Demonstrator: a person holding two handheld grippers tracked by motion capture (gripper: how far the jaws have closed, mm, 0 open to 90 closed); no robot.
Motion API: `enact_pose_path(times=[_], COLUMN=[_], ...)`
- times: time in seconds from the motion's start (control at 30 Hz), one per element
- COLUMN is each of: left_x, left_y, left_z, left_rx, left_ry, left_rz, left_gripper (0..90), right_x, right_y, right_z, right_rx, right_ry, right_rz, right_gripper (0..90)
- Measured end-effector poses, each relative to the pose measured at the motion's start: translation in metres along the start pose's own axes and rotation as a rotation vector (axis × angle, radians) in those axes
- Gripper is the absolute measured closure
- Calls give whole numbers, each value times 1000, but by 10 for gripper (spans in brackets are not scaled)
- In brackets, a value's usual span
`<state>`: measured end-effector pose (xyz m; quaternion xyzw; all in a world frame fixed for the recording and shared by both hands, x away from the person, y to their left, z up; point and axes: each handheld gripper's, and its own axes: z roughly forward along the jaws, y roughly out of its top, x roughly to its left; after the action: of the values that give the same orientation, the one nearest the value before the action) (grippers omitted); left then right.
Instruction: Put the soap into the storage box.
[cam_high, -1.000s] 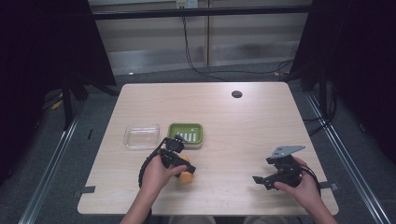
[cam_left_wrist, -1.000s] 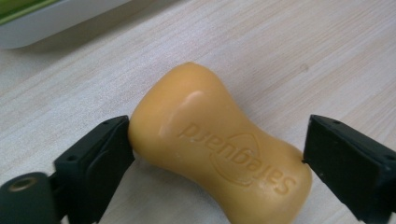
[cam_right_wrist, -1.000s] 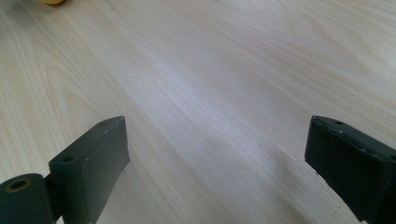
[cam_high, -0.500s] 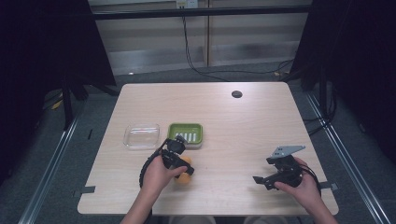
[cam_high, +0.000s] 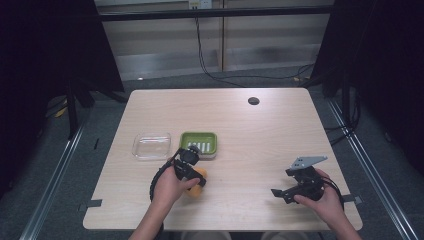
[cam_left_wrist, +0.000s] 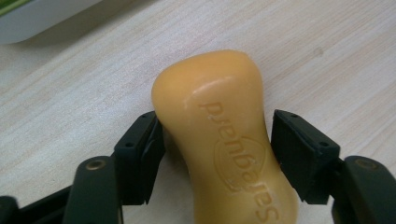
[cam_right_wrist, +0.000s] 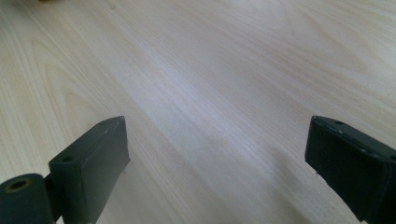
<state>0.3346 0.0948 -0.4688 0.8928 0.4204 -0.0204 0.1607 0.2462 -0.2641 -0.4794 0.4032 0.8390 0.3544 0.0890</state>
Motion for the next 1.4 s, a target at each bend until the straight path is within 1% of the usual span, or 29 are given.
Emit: enact_pose_path(times=[0.03, 0.1, 0.13, 0.17, 0.23, 0.27, 0.33, 0.4, 0.43, 0.5, 0.53, 0.57, 0.6, 0.63, 0.7, 0.73, 0.77, 0.87, 0.93, 0.97, 1.03, 1.07, 1.1, 1.17, 1.2, 1.23, 1.27, 1.37, 1.4], left_x=[-1, -1, -2, -3, -4, -5, -6, -8, -7, -9, -8, -9, -10, -13, -14, -15, -15, -17, -15, -15, -15, -16, -16, -16, -16, -16, -16, -16, -15], left_y=[0, 1, 1, 2, 2, 2, 3, 3, 3, 3, 4, 4, 4, 3, 4, 5, 5, 5, 5, 5, 5, 5, 6, 8, 8, 9, 10, 10, 10], left_z=[0, 0, 1, 1, 0, 1, 1, 2, 0, 1, 1, 1, 0, 1, 0, 1, 0, 2, 3, 3, 3, 4, 4, 3, 3, 2, 2, 3, 2], left_rx=[-4, 15, 9, 16, 26, 21, 39, 34, 50, 51, 58, 55, 62, 54, 73, 73, 81, 68, 82, 95, 98, 93, 100, 115, 130, 149, 153, 163, 168], left_ry=[6, 14, 9, 20, 19, 22, 29, 36, 39, 45, 51, 64, 67, 73, 89, 98, 101, 111, 110, 105, 112, 112, 114, 122, 113, 99, 91, 74, 65], left_rz=[-1, 15, 11, 20, 23, 22, 33, 40, 59, 78, 104, 106, 121, 91, 111, 121, 123, 115, 107, 113, 115, 106, 106, 96, 75, 78, 70, 75, 97], left_gripper=[376, 385, 400, 424, 434, 442, 458, 469, 472, 475, 477, 479, 479, 480, 483, 484, 484, 482, 479, 479, 479, 479, 480, 482, 492, 495, 496, 498, 498], right_x=[0, 0, 0, 0, 0, 1, 1, 0, 0, 0, 0, 0, 0, 0, 0, 0, 0, 0, 0, 0, 1, 1, 1, 0, 0, 0, 0, 0, 0], right_y=[0, -1, -1, -1, -1, -1, -1, -1, -1, -2, -2, -2, -2, -2, -2, -2, -1, -1, -1, -1, -1, -1, -1, -1, -1, -1, -1, -1, -1], right_z=[0, 0, 0, 0, 0, 0, 0, 0, 0, 0, 0, 0, 0, 0, 0, 0, 0, 0, 1, 1, 1, 1, 2, 2, 2, 2, 2, 2, 2], right_rx=[3, 2, 3, 4, 3, 2, 2, 8, 6, 7, 4, -1, -1, 6, 7, 7, 8, 4, 4, 4, 6, 5, 3, 18, 17, 17, 16, 13, 11], right_ry=[-3, -3, -4, -3, -3, -4, -4, -8, -7, -8, -5, -1, -1, -7, -8, -9, -8, -11, -3, -3, -6, -6, -2, -8, -8, -8, -8, -8, -7], right_rz=[2, 0, 0, 0, -3, -3, -1, -1, -2, -3, -4, -1, -1, -3, -3, -3, -2, -1, 0, -5, -6, -6, -4, -5, -3, -4, -1, 0, -3], right_gripper=[59, 59, 59, 59, 59, 59, 59, 59, 59, 59, 59, 59, 59, 59, 59, 59, 60, 60, 59, 59, 60, 59, 60, 60, 59, 60, 60, 60, 60])
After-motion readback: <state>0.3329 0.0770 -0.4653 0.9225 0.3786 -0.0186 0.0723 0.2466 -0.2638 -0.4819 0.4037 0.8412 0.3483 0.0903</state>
